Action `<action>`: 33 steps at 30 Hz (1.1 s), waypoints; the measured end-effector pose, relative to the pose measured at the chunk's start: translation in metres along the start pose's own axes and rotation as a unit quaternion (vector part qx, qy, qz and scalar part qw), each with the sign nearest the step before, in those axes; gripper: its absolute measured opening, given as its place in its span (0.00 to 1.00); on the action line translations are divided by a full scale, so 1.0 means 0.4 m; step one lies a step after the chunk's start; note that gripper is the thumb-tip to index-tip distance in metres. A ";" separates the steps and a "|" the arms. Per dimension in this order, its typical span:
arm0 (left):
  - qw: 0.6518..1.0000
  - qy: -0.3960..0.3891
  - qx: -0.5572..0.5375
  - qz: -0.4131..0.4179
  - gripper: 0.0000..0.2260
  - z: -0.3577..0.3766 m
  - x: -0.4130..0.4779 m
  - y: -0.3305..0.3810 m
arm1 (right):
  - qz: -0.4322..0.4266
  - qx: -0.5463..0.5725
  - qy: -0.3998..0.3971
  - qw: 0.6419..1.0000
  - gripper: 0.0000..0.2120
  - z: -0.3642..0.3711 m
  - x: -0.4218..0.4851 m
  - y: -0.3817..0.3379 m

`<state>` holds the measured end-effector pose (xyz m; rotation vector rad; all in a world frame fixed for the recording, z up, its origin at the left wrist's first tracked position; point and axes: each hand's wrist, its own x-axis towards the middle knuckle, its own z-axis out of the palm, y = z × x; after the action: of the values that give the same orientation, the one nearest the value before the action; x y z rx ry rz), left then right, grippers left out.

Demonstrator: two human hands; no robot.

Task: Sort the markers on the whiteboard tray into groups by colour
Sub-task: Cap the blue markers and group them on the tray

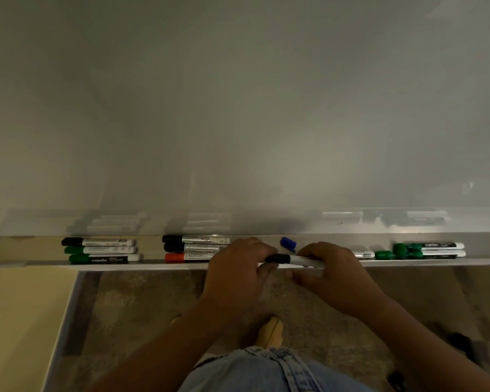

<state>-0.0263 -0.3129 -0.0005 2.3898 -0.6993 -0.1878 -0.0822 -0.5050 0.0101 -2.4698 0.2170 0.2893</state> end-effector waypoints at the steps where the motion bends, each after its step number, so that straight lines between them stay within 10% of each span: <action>1: 1.000 -0.003 0.008 -0.020 0.11 0.006 0.004 -0.013 | 0.004 0.014 -0.014 1.000 0.16 0.000 0.004 0.011; 9: 0.992 -0.024 0.029 -0.121 0.11 0.038 0.019 -0.094 | 0.037 0.025 0.049 0.998 0.18 -0.011 0.010 0.100; 20: 0.993 -0.011 0.114 -0.026 0.07 0.062 0.069 -0.042 | 0.021 0.045 0.138 0.989 0.27 -0.044 -0.010 0.187; 33: 0.954 -0.157 0.254 0.035 0.05 0.131 0.165 0.028 | 0.004 -0.169 0.045 0.984 0.15 -0.068 0.007 0.252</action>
<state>0.0094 -0.3833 -0.0324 2.8509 -1.0859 -0.4056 -0.0977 -0.6008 -0.0278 -2.8233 0.2328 0.2338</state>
